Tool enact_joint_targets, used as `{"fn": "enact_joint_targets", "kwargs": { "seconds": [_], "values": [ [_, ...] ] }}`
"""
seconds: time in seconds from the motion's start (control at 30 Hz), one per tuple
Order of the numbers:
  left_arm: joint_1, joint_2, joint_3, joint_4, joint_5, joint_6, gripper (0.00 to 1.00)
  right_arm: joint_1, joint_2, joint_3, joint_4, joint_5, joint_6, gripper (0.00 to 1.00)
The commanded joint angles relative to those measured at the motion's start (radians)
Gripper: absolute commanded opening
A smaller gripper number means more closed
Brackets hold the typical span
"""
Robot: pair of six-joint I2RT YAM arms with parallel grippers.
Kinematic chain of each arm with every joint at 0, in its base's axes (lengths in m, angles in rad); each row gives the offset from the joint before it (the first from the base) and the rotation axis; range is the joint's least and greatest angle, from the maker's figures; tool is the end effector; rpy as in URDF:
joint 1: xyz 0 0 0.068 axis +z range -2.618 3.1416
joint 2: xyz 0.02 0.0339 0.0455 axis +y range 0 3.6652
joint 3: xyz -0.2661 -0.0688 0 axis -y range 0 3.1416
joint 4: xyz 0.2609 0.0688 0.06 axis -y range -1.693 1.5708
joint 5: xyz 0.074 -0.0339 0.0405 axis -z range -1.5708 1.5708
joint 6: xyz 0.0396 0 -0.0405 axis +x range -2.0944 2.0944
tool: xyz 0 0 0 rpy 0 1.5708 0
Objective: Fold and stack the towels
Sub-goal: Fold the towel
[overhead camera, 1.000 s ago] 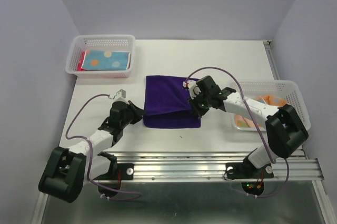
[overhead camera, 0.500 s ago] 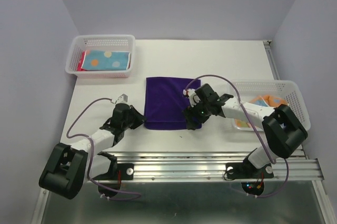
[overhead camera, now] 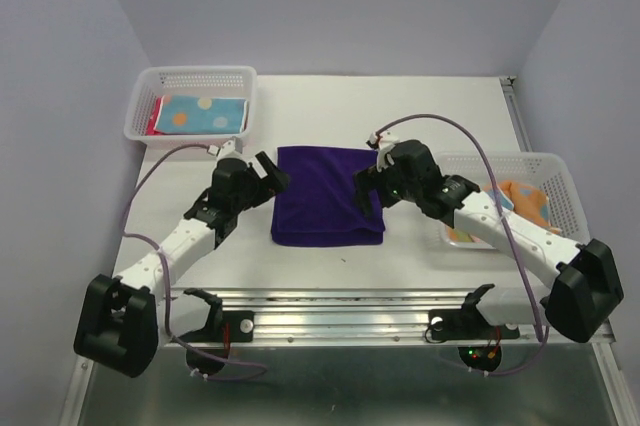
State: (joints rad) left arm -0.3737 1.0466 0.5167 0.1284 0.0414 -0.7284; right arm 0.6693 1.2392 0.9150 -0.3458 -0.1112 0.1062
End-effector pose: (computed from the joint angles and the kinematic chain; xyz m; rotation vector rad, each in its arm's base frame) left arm 0.2292 -0.0916 0.2194 -0.3342 2.0240 -0.7470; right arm 0.2236 0.1825 0.2685 -0.6960 2.1842 0.5371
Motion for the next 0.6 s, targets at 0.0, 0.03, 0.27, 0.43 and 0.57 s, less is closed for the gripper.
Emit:
{"fn": "enact_joint_targets", "kwargs": {
  "seconds": [0.0,0.03,0.27,0.43,0.57],
  "values": [
    [-0.005,0.148,0.188,0.004,-0.034,0.109,0.99,-0.034,0.115,0.148,0.051,0.244,0.116,1.00],
    [-0.005,0.185,0.216,0.007,-0.034,0.121,0.99,-0.057,0.144,0.148,0.042,0.245,0.137,1.00],
    [-0.004,0.530,0.494,-0.041,-0.097,0.218,0.99,-0.240,0.400,0.335,0.077,0.129,0.178,1.00],
    [0.019,0.784,0.713,-0.127,-0.106,0.253,0.87,-0.289,0.584,0.484,0.045,0.101,0.119,0.97],
    [0.042,0.892,0.807,-0.165,-0.098,0.256,0.80,-0.344,0.742,0.607,0.013,0.047,0.122,0.88]
  ]
}}
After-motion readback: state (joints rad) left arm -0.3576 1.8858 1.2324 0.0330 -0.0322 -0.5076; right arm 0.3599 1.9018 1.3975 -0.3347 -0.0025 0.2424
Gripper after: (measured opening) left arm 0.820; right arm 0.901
